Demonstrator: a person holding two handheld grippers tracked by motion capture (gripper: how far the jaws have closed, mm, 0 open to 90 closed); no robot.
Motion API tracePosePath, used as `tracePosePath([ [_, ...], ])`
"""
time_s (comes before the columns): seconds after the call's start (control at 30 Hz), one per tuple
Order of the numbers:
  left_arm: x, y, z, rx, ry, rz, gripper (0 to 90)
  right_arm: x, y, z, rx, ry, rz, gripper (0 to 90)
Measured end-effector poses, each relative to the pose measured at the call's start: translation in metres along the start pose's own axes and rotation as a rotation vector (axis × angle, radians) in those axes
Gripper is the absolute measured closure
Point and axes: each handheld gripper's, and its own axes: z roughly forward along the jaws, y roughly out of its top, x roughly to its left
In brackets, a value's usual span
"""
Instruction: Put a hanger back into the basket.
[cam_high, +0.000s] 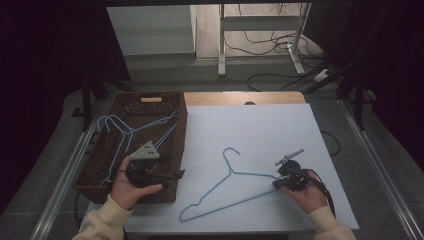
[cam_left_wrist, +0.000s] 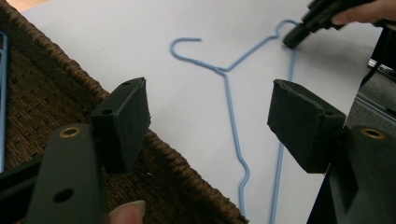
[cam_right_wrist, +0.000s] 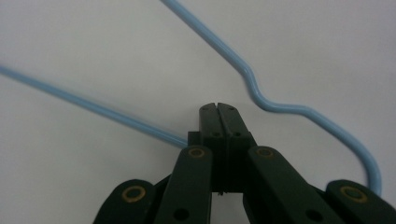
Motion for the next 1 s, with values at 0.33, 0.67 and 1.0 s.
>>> tracePosePath([
  [0.33,0.000,0.003,0.001,-0.005,-0.006,0.006,28.9,0.028,0.019,-0.007,-0.027,0.025,-0.121,89.8],
  [0.67,0.001,0.002,-0.001,-0.013,-0.005,0.005,29.0,0.027,0.142,0.056,-0.014,0.003,-0.233,89.8],
  [1.0,-0.001,0.001,0.000,-0.008,-0.004,0.009,28.9,0.002,0.151,0.068,-0.048,-0.047,-0.168,89.9],
])
